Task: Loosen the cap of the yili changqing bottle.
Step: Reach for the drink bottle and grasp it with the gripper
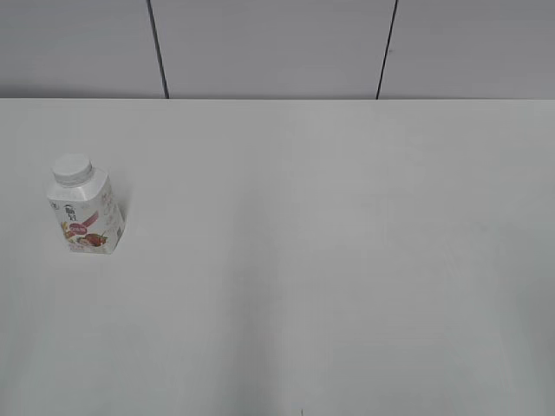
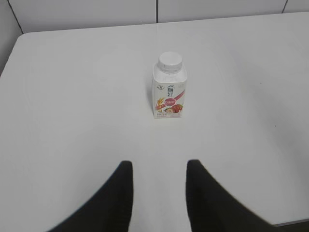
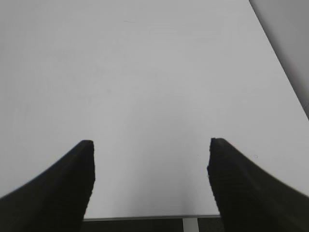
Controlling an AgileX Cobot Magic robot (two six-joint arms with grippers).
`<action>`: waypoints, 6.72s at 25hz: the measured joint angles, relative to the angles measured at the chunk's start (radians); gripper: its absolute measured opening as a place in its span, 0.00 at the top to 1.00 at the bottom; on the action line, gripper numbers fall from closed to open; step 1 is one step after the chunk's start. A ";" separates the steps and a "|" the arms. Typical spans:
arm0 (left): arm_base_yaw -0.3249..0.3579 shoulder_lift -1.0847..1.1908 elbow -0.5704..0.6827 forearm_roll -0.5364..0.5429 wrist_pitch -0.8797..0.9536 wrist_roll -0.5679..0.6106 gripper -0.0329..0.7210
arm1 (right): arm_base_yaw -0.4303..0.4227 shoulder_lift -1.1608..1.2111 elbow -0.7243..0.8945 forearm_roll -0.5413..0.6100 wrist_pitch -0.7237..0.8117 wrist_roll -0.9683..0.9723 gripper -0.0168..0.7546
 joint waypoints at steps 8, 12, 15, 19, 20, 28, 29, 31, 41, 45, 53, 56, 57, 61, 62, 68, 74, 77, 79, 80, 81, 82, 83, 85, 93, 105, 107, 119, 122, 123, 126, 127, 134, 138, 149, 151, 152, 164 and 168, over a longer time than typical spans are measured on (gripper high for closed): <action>0.000 0.000 0.000 0.000 0.000 0.000 0.64 | 0.000 0.000 0.000 0.000 0.000 0.000 0.23; 0.000 0.000 0.000 0.000 0.000 0.000 0.64 | 0.000 0.000 0.000 0.000 0.000 0.000 0.23; 0.000 0.000 0.000 0.000 0.000 0.000 0.64 | 0.000 0.000 0.000 0.000 0.000 0.000 0.23; 0.000 0.000 0.000 0.000 0.000 0.000 0.64 | 0.000 0.000 0.000 0.000 0.000 0.000 0.23; 0.000 0.000 0.000 0.000 0.000 0.000 0.64 | 0.000 0.000 0.000 0.000 0.000 0.000 0.23; 0.000 0.000 0.000 0.000 0.000 0.000 0.64 | 0.000 0.000 0.000 0.000 0.000 0.000 0.23; 0.000 0.000 0.000 0.000 0.000 0.000 0.64 | 0.000 0.000 0.000 0.000 0.000 0.000 0.23; 0.000 0.000 0.000 0.000 0.000 0.000 0.64 | 0.000 0.000 0.000 0.000 0.000 0.000 0.23; 0.000 0.000 0.000 0.000 0.000 0.000 0.64 | 0.000 0.000 0.000 0.000 0.000 0.000 0.23; 0.000 0.021 0.000 0.001 0.000 0.000 0.49 | 0.000 0.000 0.000 0.000 0.000 0.000 0.23; 0.000 0.068 0.000 0.001 -0.003 0.000 0.16 | 0.000 0.000 0.000 0.000 0.000 0.000 0.23; 0.000 0.069 -0.001 0.001 -0.004 0.000 0.19 | 0.000 0.000 0.000 0.000 0.000 0.000 0.23; 0.000 0.069 -0.005 0.001 -0.010 0.000 0.19 | 0.000 0.000 0.000 0.000 0.000 0.000 0.23; 0.000 0.069 -0.017 0.001 -0.147 0.000 0.20 | 0.000 0.000 0.000 0.000 0.000 0.000 0.23; 0.000 0.069 -0.015 0.001 -0.200 0.000 0.20 | 0.000 0.000 0.000 0.000 0.000 0.000 0.23; 0.000 0.121 0.084 0.001 -0.618 0.000 0.20 | 0.000 0.000 0.000 0.000 0.000 0.000 0.23; 0.000 0.253 0.248 -0.005 -0.986 0.000 0.20 | 0.000 0.000 0.000 0.000 0.000 0.000 0.23; 0.000 0.344 0.256 -0.015 -1.150 0.000 0.20 | 0.000 0.000 0.000 0.000 0.000 0.000 0.23; 0.000 0.426 0.256 -0.015 -1.231 0.000 0.20 | 0.000 0.000 0.000 0.000 0.000 0.000 0.23; 0.000 0.464 0.256 -0.015 -1.249 0.000 0.20 | 0.000 0.000 0.000 0.000 0.000 0.000 0.23; 0.000 0.509 0.256 -0.015 -1.263 0.000 0.20 | 0.000 0.000 0.000 0.000 0.000 0.000 0.23; 0.000 0.555 0.257 -0.015 -1.274 0.000 0.20 | 0.000 0.000 0.000 0.000 0.000 0.000 0.23; 0.000 0.599 0.256 -0.015 -1.286 0.000 0.20 | 0.000 0.000 0.000 0.000 0.000 0.000 0.23; 0.000 0.674 0.256 -0.015 -1.339 0.000 0.20 | 0.000 0.000 0.000 0.000 0.000 0.000 0.23; 0.000 0.992 0.256 -0.013 -1.604 -0.011 0.21 | 0.000 0.000 0.000 0.000 0.000 0.000 0.23; 0.000 1.420 0.256 0.327 -1.926 -0.231 0.21 | 0.000 0.000 0.000 0.000 0.000 0.000 0.23; 0.000 1.499 0.256 0.368 -1.973 -0.243 0.21 | 0.000 0.000 0.000 0.000 0.000 0.000 0.23; 0.000 1.727 0.257 0.546 -2.203 -0.249 0.21 | 0.000 0.000 0.000 0.000 -0.001 0.000 0.23; 0.000 1.750 0.257 0.538 -2.216 -0.246 0.21 | 0.000 0.000 0.000 0.000 -0.001 0.000 0.23; 0.000 1.756 0.257 0.534 -2.226 -0.246 0.21 | 0.000 0.000 0.000 0.000 -0.001 0.000 0.23; 0.000 1.794 0.257 0.545 -2.259 -0.246 0.21 | 0.000 0.000 0.000 0.000 -0.001 0.000 0.23; 0.000 1.807 0.257 0.554 -2.262 -0.246 0.21 | 0.000 0.000 0.000 0.000 -0.001 0.000 0.23; 0.000 1.929 0.253 0.559 -2.266 -0.212 0.21 | 0.000 0.000 0.000 0.000 -0.001 0.000 0.23; 0.000 1.965 0.227 0.555 -2.265 -0.204 0.21 | 0.000 0.000 0.000 0.000 -0.001 0.000 0.23; 0.000 1.987 0.138 0.562 -2.270 -0.200 0.21 | 0.000 0.000 0.000 0.000 -0.001 0.000 0.23; 0.000 2.000 0.122 0.561 -2.271 -0.200 0.21 | 0.000 0.000 0.000 0.000 -0.001 0.000 0.23; 0.000 2.005 0.115 0.560 -2.271 -0.200 0.21 | 0.000 0.000 0.000 0.000 -0.001 0.000 0.23; 0.000 2.033 0.105 0.586 -2.271 -0.198 0.35 | 0.000 0.000 0.000 0.000 -0.001 0.000 0.23; 0.000 2.033 0.103 0.600 -2.271 -0.198 0.35 | 0.000 0.000 0.000 0.000 -0.001 0.000 0.23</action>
